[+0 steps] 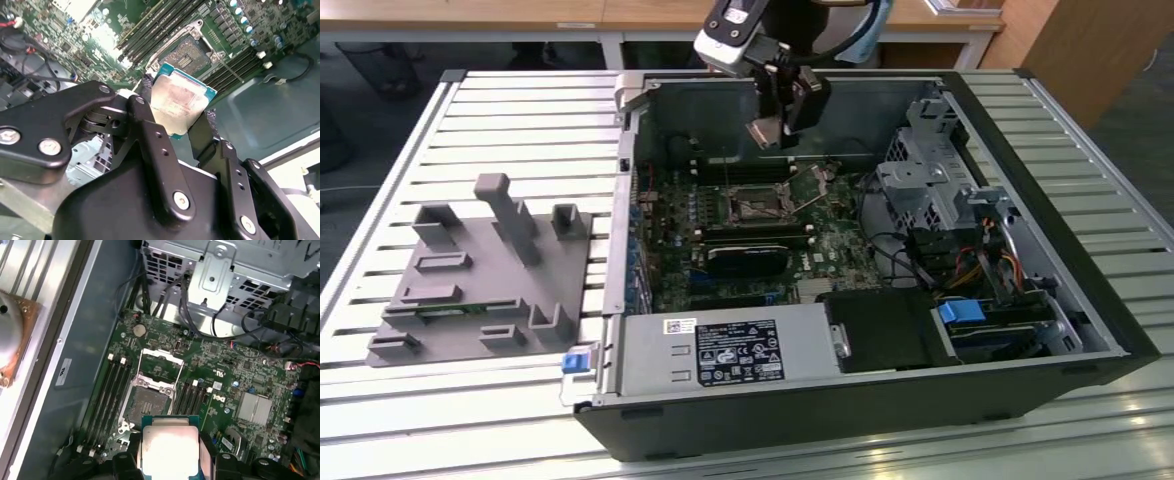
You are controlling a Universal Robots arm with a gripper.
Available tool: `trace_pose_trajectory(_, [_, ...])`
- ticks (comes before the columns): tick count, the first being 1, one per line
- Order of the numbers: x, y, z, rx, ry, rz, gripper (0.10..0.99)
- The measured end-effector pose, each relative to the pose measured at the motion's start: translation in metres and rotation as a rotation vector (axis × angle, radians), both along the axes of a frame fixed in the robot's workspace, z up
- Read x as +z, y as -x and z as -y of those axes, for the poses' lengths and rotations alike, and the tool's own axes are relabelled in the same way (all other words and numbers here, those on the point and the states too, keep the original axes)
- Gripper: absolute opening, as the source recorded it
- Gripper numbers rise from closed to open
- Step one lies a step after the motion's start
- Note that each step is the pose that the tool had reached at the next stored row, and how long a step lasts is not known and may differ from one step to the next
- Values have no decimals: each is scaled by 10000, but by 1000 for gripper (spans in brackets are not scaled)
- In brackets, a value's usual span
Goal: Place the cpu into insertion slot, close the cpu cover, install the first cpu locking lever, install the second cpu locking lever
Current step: 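Place the cpu into insertion slot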
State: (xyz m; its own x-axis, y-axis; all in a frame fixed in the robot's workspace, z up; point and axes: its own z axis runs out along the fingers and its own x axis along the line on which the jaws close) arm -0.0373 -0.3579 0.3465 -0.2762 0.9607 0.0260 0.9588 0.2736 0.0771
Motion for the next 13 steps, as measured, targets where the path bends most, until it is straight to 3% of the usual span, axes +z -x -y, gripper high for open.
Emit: trace_pose_trajectory(13, [-27, 0, 0, -1829, 7, -20, 541])
